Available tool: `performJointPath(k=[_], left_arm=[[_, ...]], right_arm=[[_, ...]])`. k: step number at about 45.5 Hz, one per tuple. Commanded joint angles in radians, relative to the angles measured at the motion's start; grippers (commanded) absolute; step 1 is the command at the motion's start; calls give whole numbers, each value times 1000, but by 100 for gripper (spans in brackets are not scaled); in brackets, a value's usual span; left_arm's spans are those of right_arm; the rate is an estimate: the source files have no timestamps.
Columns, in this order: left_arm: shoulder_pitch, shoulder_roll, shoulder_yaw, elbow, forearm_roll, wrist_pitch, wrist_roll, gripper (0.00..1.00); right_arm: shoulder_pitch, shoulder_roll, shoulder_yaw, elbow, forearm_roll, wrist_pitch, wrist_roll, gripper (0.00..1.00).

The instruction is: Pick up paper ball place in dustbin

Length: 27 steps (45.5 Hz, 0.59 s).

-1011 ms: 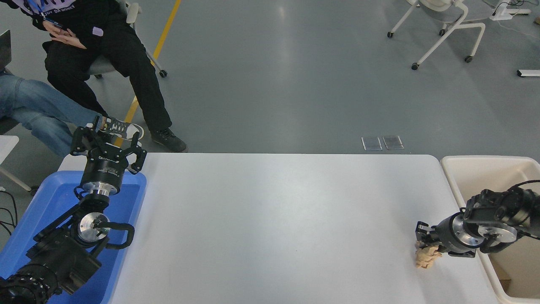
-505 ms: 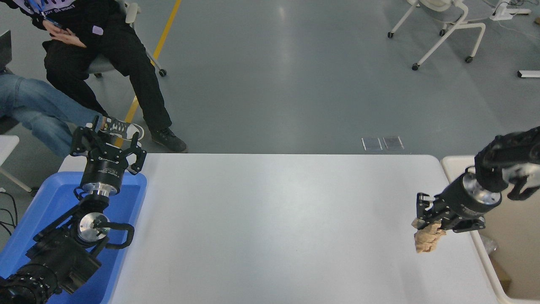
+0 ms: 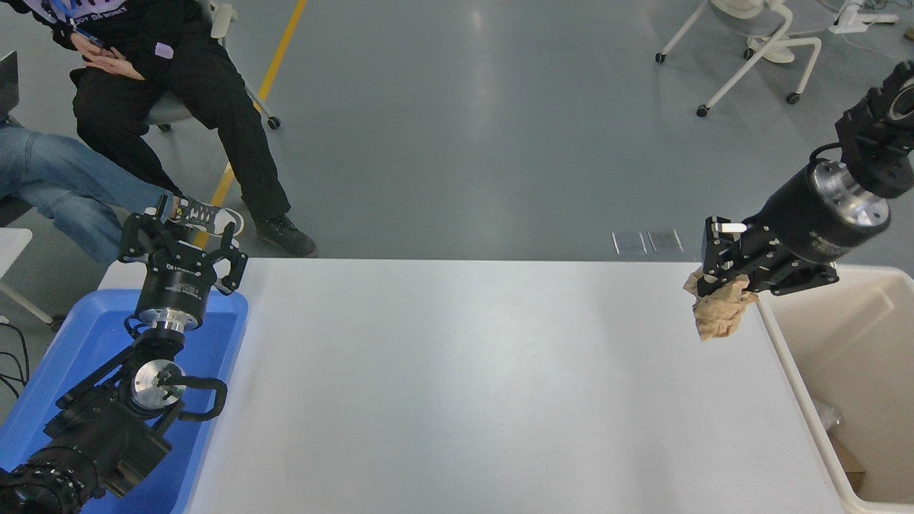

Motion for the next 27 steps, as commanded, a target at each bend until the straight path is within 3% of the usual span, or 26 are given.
performJointPath(k=[1,12,27], left_arm=[[0,-1,0,0,0,0,0,99],[0,-1,0,0,0,0,0,99],[0,-1,0,0,0,0,0,99]], right_arm=[[116,-2,-29,36,1,7,1,0],[116,-8,-37,29,1,7,1,0],[15,-100,-155,-110,1,7,1,0]])
